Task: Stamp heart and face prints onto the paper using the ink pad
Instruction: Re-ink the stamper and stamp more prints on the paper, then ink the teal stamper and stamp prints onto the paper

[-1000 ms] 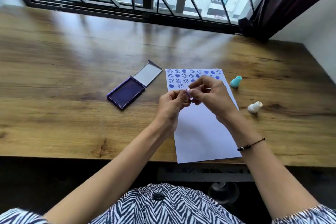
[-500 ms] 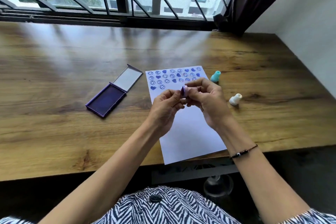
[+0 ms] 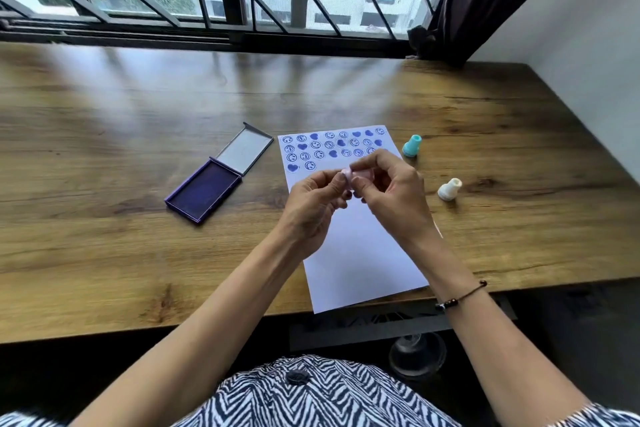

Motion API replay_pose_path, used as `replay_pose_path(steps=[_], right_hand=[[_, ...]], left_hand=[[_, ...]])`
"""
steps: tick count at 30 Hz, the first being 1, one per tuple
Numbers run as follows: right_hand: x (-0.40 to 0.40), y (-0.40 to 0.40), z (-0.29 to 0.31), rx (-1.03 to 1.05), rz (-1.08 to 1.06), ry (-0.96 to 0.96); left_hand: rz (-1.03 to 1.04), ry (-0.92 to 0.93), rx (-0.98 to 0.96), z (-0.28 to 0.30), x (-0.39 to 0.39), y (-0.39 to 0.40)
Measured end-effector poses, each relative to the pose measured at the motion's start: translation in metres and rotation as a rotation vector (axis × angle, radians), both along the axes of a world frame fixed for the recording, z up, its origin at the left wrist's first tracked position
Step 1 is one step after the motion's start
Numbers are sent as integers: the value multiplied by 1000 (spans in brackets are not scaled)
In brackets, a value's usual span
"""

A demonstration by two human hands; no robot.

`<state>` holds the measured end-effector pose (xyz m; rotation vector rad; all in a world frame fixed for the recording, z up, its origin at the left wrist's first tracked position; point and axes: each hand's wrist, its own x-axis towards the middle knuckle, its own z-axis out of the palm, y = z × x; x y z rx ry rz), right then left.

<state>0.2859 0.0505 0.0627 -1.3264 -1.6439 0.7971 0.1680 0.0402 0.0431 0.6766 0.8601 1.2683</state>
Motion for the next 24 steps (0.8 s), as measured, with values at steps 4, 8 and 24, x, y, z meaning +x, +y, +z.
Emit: replay_pose_path(steps=[4,8,24], right_hand=[[-2,-2,-1,-22,-48,66],[14,13,3,-37,-69,-77],[83,95,6,-301,-242,-1323]], left_hand=[[-1,24,14,3,0,3],[-43,208,-21,5,13,15],[-51,209,-113,3,43,40]])
